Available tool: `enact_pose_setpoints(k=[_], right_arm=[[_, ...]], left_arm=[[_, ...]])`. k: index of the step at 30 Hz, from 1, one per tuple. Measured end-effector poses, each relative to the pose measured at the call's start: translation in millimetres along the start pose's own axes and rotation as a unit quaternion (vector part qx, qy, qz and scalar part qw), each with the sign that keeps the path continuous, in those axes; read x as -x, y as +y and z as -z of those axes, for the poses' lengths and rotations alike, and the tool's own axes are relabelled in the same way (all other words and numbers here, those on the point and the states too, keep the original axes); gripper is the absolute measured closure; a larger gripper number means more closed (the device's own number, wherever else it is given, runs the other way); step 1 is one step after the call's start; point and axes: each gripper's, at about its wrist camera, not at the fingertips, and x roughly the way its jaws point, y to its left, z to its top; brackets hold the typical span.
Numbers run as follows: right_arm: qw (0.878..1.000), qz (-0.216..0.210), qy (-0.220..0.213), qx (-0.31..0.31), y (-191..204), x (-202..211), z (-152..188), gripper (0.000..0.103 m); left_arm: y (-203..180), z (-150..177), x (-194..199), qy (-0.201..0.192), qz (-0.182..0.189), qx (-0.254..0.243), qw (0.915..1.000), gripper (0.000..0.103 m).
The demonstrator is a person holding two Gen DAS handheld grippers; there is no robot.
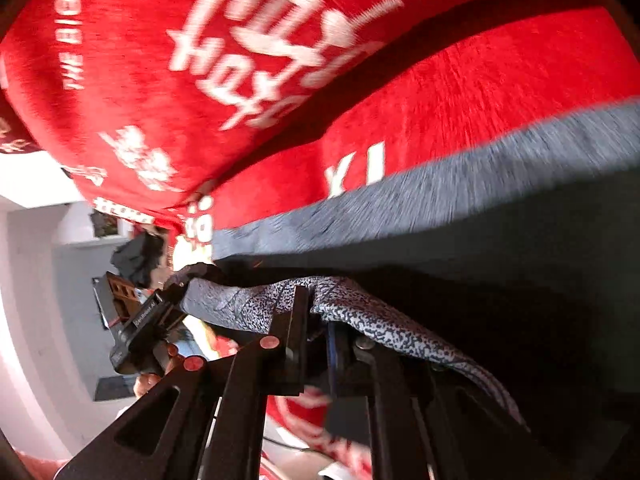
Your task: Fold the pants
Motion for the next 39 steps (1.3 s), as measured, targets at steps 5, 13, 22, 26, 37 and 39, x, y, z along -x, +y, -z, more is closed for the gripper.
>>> enact_pose_setpoints(k=[5,13,22,26,37,39], right_arm=[[1.000,0.022,0.015,0.002,-6.9,-17.9,-20.8,0.091],[0.993,0.056,-0.026,0.097,53.6,27.8,9.3,0.034],[0.979,0.112,0.030,0.167,78.6,-50.8,0.8,0.076],[0.982,0.140,0.013,0.128,61.4,-61.9,-19.7,0.076],[0.993,0.083,-0.070,0.055,34.1,62.0,44.5,0.039],[0.994,0.073,-0.072,0.046,25.5,80.4,66.0,0.039]], left_arm=[[-5.6,-10.8,11.0,0.007,-0.026,-0.013,0.9995,0.055],[8.1,-5.8,83.7,-0.039,-0.082,-0.021,0.9957,0.055],[-27.3,26.8,10.0,0.028,-0.102,-0.071,0.9918,0.055],[-34.3,32.1,2.2,0.010,-0.144,-0.100,0.9844,0.055],[-83.0,87.0,34.9,0.077,-0.148,-0.157,0.9734,0.055],[-101.8,101.0,38.0,0.085,-0.135,-0.169,0.9725,0.055]])
